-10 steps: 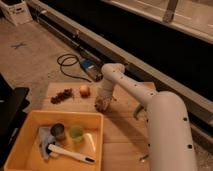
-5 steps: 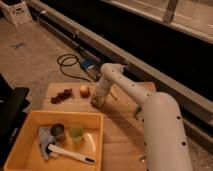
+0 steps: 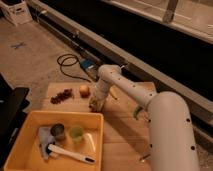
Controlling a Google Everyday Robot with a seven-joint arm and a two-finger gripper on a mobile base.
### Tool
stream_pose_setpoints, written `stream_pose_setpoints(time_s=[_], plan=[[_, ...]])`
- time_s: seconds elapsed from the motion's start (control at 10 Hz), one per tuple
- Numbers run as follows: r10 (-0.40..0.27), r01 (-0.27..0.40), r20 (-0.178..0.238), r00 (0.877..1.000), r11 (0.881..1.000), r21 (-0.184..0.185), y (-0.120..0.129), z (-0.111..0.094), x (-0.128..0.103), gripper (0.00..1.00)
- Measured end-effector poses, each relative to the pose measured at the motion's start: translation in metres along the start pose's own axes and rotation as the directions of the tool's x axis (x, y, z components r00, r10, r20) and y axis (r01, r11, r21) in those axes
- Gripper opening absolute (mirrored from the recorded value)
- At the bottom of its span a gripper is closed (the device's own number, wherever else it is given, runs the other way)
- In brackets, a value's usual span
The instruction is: Wipe table surface with eraser
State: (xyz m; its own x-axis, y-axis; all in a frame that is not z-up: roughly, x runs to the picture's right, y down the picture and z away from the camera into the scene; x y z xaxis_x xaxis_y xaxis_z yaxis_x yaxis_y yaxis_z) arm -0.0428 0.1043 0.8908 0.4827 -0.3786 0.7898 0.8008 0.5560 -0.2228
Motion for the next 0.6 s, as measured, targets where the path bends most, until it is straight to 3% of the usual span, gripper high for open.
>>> stream_pose_setpoints(time_s=[0.3,0.6], plan=[[0.066,-0.072,-0.078,0.995,0.995,-0.070,0.029,-0.025,0.025,0.00],[0.099,-0.106,-0.104,0.990,0.992,-0.068,0.027,-0.026,0.074,0.00]])
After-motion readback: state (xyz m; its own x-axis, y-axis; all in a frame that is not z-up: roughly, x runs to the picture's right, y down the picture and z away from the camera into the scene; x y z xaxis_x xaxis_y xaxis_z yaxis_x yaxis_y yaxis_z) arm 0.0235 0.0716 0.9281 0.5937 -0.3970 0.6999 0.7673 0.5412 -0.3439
